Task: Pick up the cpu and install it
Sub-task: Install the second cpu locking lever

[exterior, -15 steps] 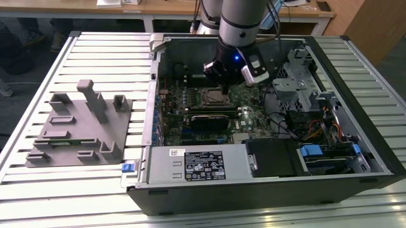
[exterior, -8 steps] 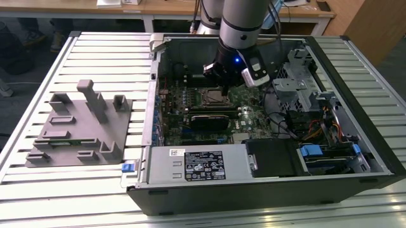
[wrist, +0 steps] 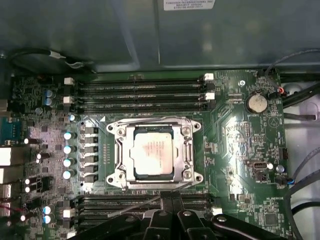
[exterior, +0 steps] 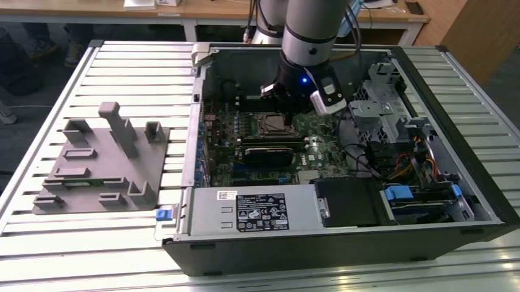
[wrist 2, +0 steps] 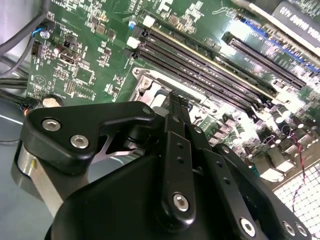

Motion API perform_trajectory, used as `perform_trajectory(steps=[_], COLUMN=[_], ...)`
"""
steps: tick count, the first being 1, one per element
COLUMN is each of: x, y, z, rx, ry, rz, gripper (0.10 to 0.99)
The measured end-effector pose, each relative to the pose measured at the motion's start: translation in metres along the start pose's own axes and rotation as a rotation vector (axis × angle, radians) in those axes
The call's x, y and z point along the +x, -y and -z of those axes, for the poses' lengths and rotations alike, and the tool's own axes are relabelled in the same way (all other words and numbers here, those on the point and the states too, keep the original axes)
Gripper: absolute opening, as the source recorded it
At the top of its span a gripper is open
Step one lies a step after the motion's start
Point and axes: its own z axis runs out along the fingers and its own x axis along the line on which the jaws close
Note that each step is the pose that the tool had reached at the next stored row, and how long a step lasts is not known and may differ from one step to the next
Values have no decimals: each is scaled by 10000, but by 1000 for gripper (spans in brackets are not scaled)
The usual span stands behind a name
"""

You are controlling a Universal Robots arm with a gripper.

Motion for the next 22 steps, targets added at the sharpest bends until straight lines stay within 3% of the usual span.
perform_trajectory(steps=[8, 22], x=[60, 67], y=[41, 94], z=[0, -5], rx=[1, 0], ry=[1, 0], rz=[0, 0], gripper=[106, 106])
